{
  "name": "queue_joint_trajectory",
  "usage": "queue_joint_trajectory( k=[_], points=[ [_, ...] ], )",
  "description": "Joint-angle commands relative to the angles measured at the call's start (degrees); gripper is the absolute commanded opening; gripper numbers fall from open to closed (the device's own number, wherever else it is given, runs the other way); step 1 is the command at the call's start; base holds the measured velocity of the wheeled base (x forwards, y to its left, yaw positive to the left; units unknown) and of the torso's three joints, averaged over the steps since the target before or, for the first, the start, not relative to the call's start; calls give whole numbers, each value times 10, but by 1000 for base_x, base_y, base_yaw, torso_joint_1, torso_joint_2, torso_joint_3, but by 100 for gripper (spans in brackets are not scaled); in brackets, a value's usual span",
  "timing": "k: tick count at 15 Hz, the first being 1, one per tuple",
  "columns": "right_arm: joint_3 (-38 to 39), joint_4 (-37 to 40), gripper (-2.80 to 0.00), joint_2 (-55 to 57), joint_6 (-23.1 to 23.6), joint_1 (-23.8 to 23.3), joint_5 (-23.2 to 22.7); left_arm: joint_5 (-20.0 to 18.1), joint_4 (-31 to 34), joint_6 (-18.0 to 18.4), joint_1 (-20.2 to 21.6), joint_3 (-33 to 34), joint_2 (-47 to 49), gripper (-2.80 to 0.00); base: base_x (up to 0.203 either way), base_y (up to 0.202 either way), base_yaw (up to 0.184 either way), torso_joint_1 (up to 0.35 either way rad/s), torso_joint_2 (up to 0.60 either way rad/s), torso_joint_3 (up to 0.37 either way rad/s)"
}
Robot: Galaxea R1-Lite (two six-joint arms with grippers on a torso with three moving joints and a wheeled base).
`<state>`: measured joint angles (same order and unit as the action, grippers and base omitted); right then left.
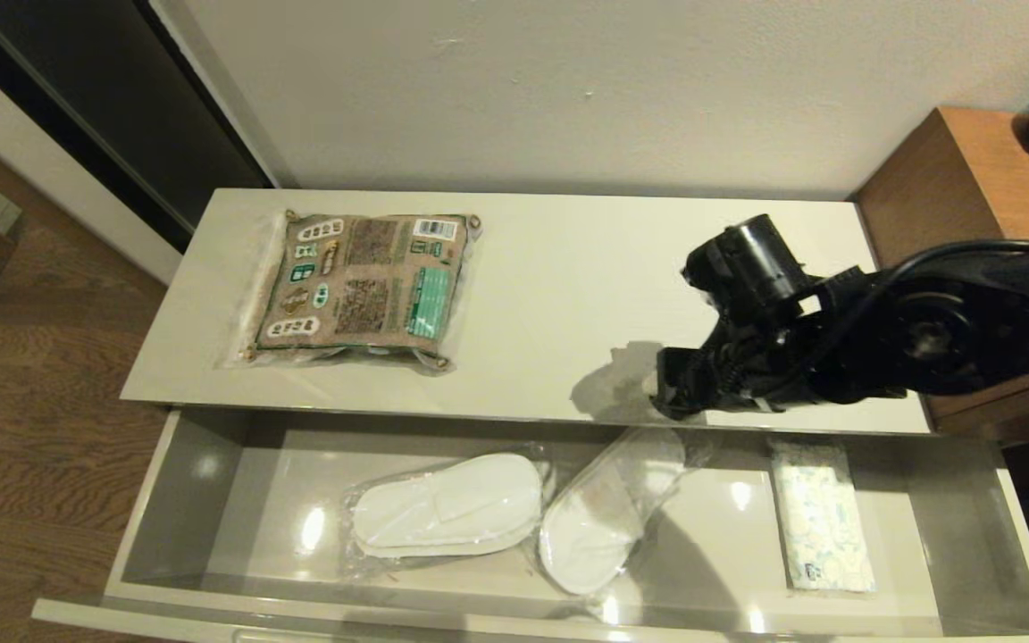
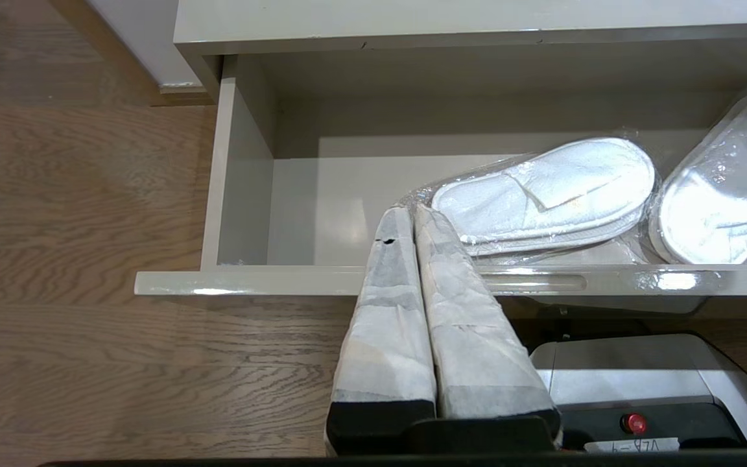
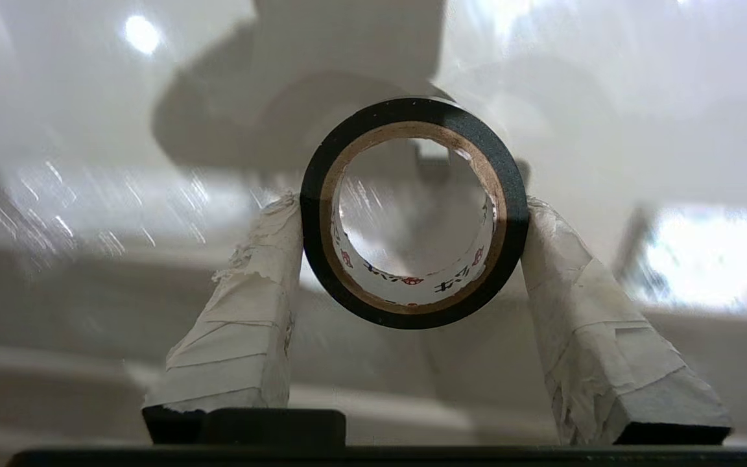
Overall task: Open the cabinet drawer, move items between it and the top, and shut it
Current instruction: Put the adhesive tape in the drawer
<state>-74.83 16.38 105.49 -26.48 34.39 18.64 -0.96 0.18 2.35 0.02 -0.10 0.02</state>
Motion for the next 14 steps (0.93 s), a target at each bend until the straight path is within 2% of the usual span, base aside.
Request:
queue_joint_trajectory(
  k=[1, 3, 6, 7, 9, 14],
  points=[
    [124, -9, -280, -93, 4, -6, -9, 0, 0, 0, 1, 0, 1, -280, 0, 0, 0, 0, 0, 0],
    [232, -62, -280, -129, 10, -16, -15, 0, 0, 0, 1, 0, 1, -280, 0, 0, 0, 0, 0, 0],
    [379, -251, -280, -124, 18, -59, -18, 0, 0, 0, 1, 0, 1, -280, 0, 0, 0, 0, 0, 0],
    [393, -296, -280, -107, 29, -89, -19, 0, 0, 0, 1, 0, 1, -280, 0, 0, 0, 0, 0, 0],
    [394, -333, -280, -69, 52, -135, -20, 0, 0, 0, 1, 0, 1, -280, 0, 0, 0, 0, 0, 0],
    [404, -382, -280, 3, 57, -160, -24, 0, 0, 0, 1, 0, 1, -280, 0, 0, 0, 0, 0, 0]
  ],
)
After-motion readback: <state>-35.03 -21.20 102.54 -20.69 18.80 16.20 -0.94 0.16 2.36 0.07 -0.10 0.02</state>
